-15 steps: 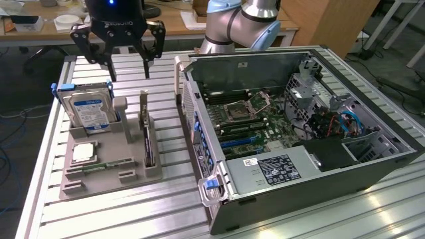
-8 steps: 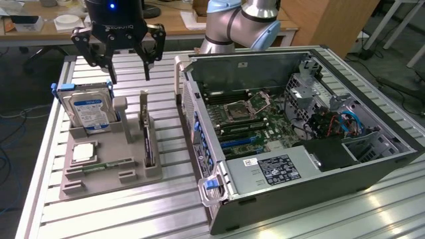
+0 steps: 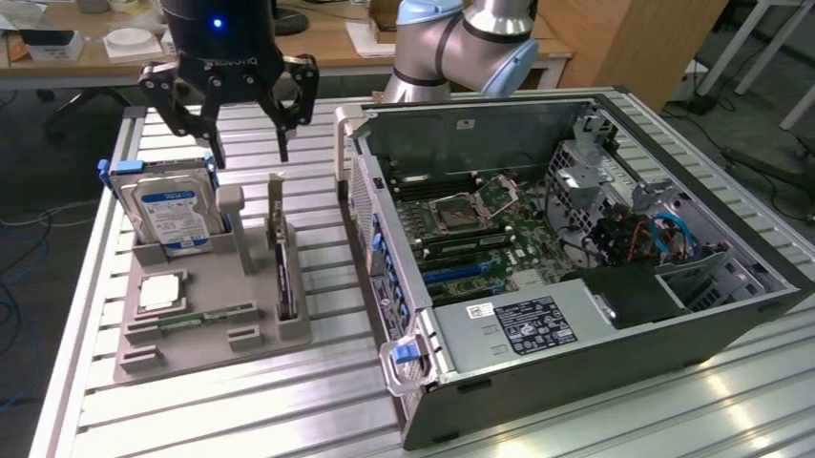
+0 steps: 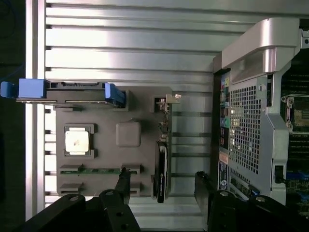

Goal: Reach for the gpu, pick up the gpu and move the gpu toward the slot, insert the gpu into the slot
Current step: 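Pick up the gpu and move the gpu toward the slot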

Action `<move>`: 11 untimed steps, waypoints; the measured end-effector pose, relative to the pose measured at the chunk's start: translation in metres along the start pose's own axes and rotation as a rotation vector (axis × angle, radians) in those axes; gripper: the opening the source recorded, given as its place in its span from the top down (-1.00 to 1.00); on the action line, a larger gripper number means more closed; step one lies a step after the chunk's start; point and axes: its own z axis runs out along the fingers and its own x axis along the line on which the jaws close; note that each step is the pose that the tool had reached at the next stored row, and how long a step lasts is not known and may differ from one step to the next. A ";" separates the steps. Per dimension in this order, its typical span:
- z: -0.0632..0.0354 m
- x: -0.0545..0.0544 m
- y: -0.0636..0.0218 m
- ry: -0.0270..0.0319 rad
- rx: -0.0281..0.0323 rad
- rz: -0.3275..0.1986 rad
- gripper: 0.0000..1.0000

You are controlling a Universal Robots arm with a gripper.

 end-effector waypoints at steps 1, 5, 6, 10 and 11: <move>0.0006 0.000 -0.0011 -0.0001 0.0000 0.000 -0.29; 0.0035 0.000 -0.0036 -0.0002 0.0000 0.000 -0.29; 0.0042 0.000 -0.0038 -0.0002 -0.0001 0.000 -0.29; 0.0080 0.000 -0.0049 -0.0002 -0.0001 0.000 -0.29; 0.0095 0.000 -0.0053 -0.0002 -0.0001 0.000 -0.29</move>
